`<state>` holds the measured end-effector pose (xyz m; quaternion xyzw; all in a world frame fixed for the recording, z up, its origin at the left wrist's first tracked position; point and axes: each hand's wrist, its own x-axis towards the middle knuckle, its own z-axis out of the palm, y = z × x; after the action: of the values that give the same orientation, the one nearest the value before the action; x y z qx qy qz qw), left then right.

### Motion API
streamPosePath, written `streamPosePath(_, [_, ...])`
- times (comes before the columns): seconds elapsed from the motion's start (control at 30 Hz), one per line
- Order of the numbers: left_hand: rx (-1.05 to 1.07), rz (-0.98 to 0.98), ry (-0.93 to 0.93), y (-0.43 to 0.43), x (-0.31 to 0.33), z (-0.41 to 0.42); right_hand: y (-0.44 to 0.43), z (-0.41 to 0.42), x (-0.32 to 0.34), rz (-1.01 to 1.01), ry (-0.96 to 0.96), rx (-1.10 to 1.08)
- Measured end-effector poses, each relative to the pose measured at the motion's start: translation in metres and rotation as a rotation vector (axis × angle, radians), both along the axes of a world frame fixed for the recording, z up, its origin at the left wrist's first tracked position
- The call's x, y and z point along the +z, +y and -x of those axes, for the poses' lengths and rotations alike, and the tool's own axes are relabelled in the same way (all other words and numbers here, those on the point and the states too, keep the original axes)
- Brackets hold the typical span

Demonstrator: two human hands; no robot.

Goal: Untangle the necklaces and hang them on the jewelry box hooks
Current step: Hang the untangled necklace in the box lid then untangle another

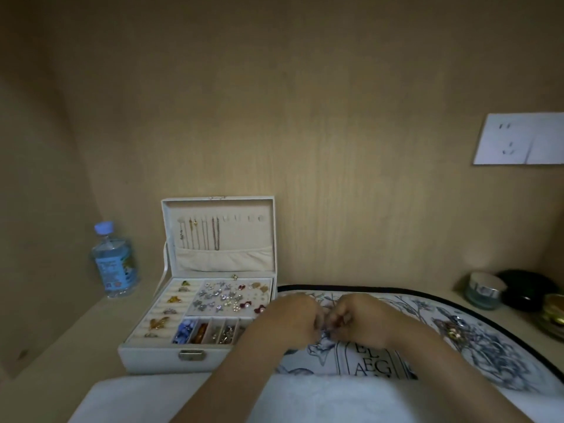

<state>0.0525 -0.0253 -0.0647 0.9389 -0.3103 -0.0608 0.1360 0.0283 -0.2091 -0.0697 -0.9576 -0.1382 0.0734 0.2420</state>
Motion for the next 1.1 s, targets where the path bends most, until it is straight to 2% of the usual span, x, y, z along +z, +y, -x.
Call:
streamPosePath(0.1, [0.02, -0.044, -0.039, -0.008, -0.011, -0.001, -0.006, 0.006, -0.011, -0.018, -0.045, -0.019])
streamPosePath(0.2, [0.095, -0.177, -0.329, -0.009, -0.017, -0.003, -0.008, 0.006, -0.017, -0.048, -0.094, -0.044])
streamPosePath(0.23, [0.107, -0.236, -0.375, -0.008, -0.019, -0.003, -0.008, 0.004, -0.018, -0.051, -0.093, -0.041])
streamPosePath(0.33, [0.108, -0.29, -0.306, -0.011, -0.025, -0.003, -0.013, -0.002, -0.016, -0.045, -0.069, -0.052])
streamPosePath(0.47, [0.039, -0.164, -0.208, -0.017, -0.028, -0.001, -0.028, -0.005, -0.016, -0.003, -0.072, -0.1])
streamPosePath(0.6, [0.04, -0.023, -0.297, -0.023, -0.028, 0.0, -0.042, -0.001, -0.016, 0.074, -0.114, -0.103])
streamPosePath(0.67, [0.032, 0.05, -0.301, -0.026, -0.03, 0.001, -0.043, -0.001, -0.019, 0.014, -0.111, -0.106])
streamPosePath(0.73, [0.009, 0.162, -0.224, -0.031, -0.031, 0.003, -0.042, -0.002, -0.019, -0.163, -0.068, -0.137])
streamPosePath(0.8, [0.025, 0.36, -0.074, -0.035, -0.031, 0.006, -0.038, -0.001, -0.014, -0.357, -0.034, -0.155])
streamPosePath(0.87, [0.104, 0.579, 0.13, -0.038, -0.029, 0.008, -0.033, 0.001, -0.007, -0.537, -0.002, -0.154])
streamPosePath(0.93, [0.175, 0.74, 0.255, -0.04, -0.024, 0.008, -0.029, 0.003, -0.002, -0.667, -0.001, -0.15])
streamPosePath(1.03, [0.199, 0.869, 0.409, -0.04, -0.011, 0.008, -0.026, 0.002, 0.005, -0.814, -0.034, -0.137])
streamPosePath(1.1, [0.184, 0.861, 0.525, -0.034, 0.001, 0.009, -0.029, 0.001, 0.01, -0.893, -0.049, -0.155])
